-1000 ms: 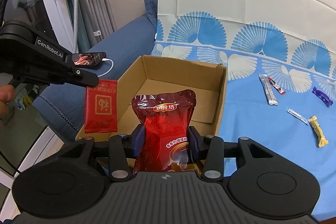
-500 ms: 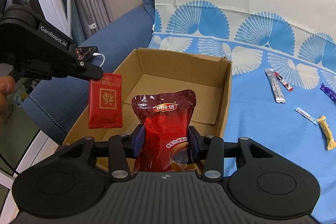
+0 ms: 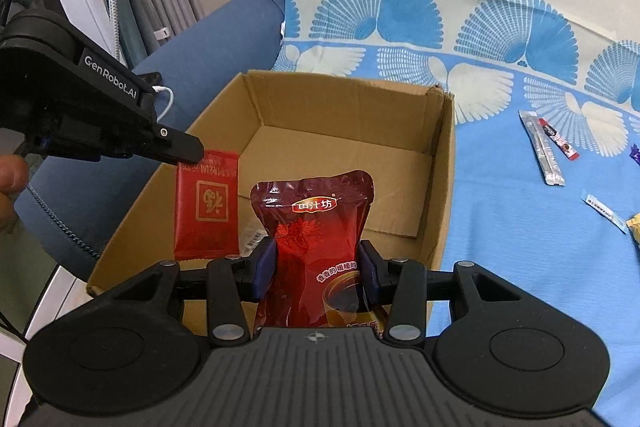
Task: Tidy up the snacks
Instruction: 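Carry the red packets toward the cardboard box with both tools, then open the right tool over the box while the left tool releases the red packet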
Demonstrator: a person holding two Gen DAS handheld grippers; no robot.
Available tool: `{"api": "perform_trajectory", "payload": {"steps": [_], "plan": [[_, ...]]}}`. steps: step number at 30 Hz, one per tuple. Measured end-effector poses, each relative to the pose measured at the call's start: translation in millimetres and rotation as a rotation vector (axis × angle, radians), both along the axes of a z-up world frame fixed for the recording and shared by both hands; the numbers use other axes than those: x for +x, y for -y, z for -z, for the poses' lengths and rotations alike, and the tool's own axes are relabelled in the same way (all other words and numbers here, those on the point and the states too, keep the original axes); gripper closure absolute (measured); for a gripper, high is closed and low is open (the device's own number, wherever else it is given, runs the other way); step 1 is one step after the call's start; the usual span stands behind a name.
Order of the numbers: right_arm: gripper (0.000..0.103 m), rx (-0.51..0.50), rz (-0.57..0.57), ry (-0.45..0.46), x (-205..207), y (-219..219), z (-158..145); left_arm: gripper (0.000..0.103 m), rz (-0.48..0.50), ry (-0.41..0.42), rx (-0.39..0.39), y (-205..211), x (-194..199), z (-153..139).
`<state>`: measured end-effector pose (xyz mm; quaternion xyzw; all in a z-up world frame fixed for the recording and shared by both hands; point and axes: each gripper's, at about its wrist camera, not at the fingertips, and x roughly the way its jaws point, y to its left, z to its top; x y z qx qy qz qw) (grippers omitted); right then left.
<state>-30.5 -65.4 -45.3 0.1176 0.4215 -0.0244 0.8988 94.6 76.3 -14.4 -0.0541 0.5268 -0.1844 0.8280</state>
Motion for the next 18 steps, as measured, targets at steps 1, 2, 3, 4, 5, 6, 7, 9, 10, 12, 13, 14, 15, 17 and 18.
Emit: {"api": "perform_trajectory", "payload": {"steps": [1,2,3,4,5,6,7,9,10,12,13,14,15,17,18], "plan": [[0.056,0.0,-0.002,-0.006,2.9,0.8,3.0,0.1,0.001,-0.004,0.008,0.7,2.0,3.6],[0.056,0.0,-0.003,-0.01,3.8,0.4,5.3,0.1,0.002,-0.006,0.018,2.0,3.8,7.1],[0.056,0.0,-0.005,-0.015,6.1,0.9,8.1,0.1,0.0,-0.006,0.031,2.7,5.6,10.6],[0.056,-0.001,-0.007,-0.022,8.9,0.8,10.8,0.1,-0.002,-0.009,0.044,3.4,7.4,14.8],[0.055,-0.001,-0.009,-0.027,10.9,0.8,13.2,0.1,-0.001,-0.012,0.051,3.6,8.8,18.3],[0.055,-0.001,-0.01,-0.031,12.2,0.3,15.0,0.1,-0.003,-0.019,0.063,4.1,10.7,22.8],[0.055,-0.003,-0.012,-0.035,14.1,0.0,17.0,0.1,-0.005,-0.028,0.071,4.3,12.5,27.0],[0.055,-0.007,-0.012,-0.043,18.0,-0.7,20.2,0.1,-0.005,-0.036,0.087,5.2,14.8,33.6],[0.055,-0.008,-0.011,-0.045,19.2,-0.9,21.1,0.1,-0.005,-0.04,0.092,5.3,15.8,36.1],[0.054,-0.011,-0.012,-0.05,20.3,-0.9,22.9,0.098,-0.003,-0.046,0.101,6.2,17.8,40.1],[0.052,-0.013,-0.011,-0.053,21.3,-0.9,23.8,0.097,0.001,-0.05,0.102,6.5,18.5,41.5],[0.046,-0.015,-0.012,-0.055,22.4,-1.3,24.8,0.09,-0.003,-0.056,0.108,6.4,19.6,43.1],[0.037,-0.016,-0.014,-0.058,23.7,-1.2,25.8,0.064,-0.008,-0.063,0.113,5.7,20.6,44.3],[0.025,-0.042,-0.011,-0.059,23.6,-3.0,26.5,0.007,-0.032,-0.083,0.128,4.0,22.5,46.9],[0.019,-0.056,-0.02,-0.056,22.6,-5.2,25.6,0.001,-0.058,-0.075,0.127,0.6,21.3,46.7]]}}
